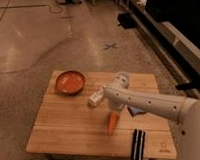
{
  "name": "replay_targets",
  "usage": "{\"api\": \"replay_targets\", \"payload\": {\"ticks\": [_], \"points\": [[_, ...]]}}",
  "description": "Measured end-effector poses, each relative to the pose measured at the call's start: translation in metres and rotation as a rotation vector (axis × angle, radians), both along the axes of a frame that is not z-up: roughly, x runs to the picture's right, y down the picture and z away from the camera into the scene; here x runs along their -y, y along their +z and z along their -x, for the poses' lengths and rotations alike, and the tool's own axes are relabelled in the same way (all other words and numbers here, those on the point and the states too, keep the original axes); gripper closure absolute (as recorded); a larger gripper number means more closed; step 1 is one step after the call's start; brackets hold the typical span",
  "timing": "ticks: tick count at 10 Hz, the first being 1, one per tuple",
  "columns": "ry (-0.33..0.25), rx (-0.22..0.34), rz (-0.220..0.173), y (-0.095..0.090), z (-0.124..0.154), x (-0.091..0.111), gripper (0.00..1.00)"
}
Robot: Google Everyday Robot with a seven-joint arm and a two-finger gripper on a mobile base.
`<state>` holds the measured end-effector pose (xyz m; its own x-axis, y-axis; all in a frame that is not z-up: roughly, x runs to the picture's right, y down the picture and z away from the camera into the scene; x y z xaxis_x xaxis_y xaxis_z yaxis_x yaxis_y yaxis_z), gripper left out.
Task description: Drag the pepper across the table
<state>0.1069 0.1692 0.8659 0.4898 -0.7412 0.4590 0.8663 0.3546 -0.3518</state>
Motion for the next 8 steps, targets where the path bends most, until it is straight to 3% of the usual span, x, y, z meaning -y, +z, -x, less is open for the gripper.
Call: {"api": "replay_targets", "payload": {"ticks": [5,8], "points": [[-0.028,0.035,-0.021,0.01,0.011,0.018,0.98],[-0.017,0.023,-0.013,0.011,-0.001,0.015,0.73]]}}
